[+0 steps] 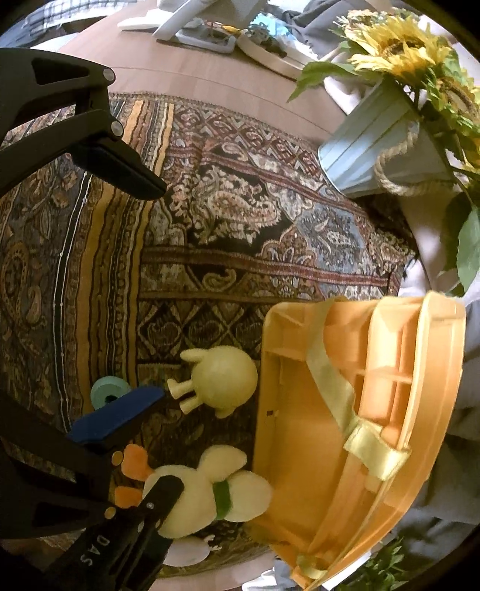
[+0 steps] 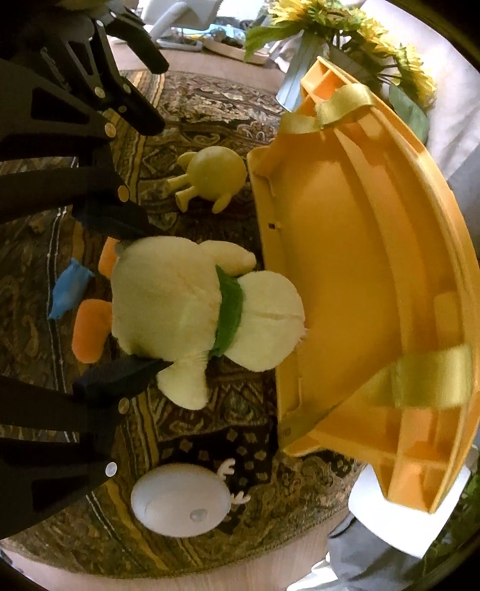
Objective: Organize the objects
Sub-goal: 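Close the right tool on the yellow plush duck's body, then grasp the small yellow round toy with the left tool while the right tool holds the duck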
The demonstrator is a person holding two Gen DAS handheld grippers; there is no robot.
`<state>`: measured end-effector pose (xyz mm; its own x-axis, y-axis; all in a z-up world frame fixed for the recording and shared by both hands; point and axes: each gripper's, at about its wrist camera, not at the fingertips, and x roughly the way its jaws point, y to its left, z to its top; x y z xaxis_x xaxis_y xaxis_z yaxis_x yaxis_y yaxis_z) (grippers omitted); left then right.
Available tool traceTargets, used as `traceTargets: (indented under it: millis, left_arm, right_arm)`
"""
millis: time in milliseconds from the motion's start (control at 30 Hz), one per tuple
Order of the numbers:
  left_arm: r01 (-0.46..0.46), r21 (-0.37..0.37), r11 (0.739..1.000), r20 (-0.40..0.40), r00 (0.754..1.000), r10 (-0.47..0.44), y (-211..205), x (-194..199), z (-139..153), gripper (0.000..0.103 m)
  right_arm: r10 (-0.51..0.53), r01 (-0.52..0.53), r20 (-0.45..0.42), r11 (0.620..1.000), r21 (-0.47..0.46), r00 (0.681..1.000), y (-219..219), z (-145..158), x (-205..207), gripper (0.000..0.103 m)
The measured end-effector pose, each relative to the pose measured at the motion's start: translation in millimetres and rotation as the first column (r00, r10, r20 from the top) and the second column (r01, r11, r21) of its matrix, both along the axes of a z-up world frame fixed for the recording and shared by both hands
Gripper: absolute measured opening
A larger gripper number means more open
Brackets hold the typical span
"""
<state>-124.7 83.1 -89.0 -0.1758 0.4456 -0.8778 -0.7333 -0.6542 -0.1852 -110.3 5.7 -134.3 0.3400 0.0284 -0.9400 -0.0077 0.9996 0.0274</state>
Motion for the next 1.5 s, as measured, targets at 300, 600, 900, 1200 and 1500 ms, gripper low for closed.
traceTargets:
  millis: [300, 600, 900, 1200, 1500]
  left_arm:
    - [0.036, 0.005, 0.999, -0.006, 0.999, -0.036, 7, 6, 2, 0.103]
    - [0.062, 0.027, 0.998, 0.022, 0.998, -0.062, 34, 6, -5, 0.099]
    - [0.104, 0.011, 0.995, 0.038, 0.994, -0.104, 63, 8, -18, 0.085]
    - [0.130, 0.002, 0.992, 0.074, 0.989, -0.130, 78, 7, -32, 0.071]
    - [0.152, 0.064, 0.986, 0.112, 0.981, -0.158, 80, 10, -32, 0.046]
  right_arm:
    - [-0.030, 0.030, 0.034, 1.000, 0.002, 0.999, -17, 21, -7, 0.056]
    - [-0.068, 0.068, 0.055, 0.998, -0.001, 0.996, -27, 25, -14, 0.056]
    - [-0.095, 0.095, 0.031, 0.995, -0.007, 0.995, -39, 13, -7, 0.057]
    - [-0.095, 0.095, 0.003, 0.995, -0.007, 0.996, -42, 4, 2, 0.057]
    - [-0.087, 0.087, -0.005, 0.996, -0.010, 0.996, -42, 1, 6, 0.057]
